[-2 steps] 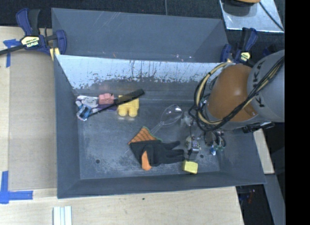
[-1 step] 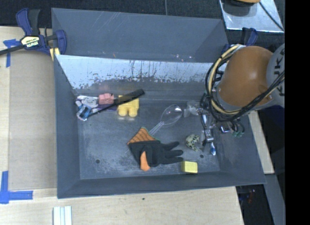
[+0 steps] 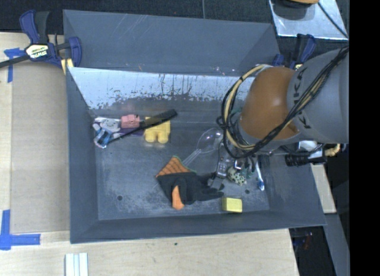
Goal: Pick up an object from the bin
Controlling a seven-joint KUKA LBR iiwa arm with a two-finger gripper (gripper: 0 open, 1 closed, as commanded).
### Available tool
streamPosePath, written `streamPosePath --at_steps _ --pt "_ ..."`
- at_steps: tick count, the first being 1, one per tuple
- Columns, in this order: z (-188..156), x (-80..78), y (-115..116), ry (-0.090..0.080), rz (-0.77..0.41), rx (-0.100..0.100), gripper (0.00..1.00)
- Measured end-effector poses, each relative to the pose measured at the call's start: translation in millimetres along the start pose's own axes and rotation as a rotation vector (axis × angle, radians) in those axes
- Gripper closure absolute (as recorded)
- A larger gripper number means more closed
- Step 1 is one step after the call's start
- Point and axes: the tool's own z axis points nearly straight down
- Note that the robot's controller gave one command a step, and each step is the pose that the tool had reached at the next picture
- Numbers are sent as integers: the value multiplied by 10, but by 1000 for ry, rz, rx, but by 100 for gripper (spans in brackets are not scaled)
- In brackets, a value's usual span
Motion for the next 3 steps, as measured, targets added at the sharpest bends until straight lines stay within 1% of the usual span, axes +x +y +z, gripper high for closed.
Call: streamPosePath --at_steps 1,2,3 --pt "243 196 21 -12 -360 3 0" --pt "324 160 -63 -12 -65 -2 100" --pt "321 160 -63 -12 -65 -2 100"
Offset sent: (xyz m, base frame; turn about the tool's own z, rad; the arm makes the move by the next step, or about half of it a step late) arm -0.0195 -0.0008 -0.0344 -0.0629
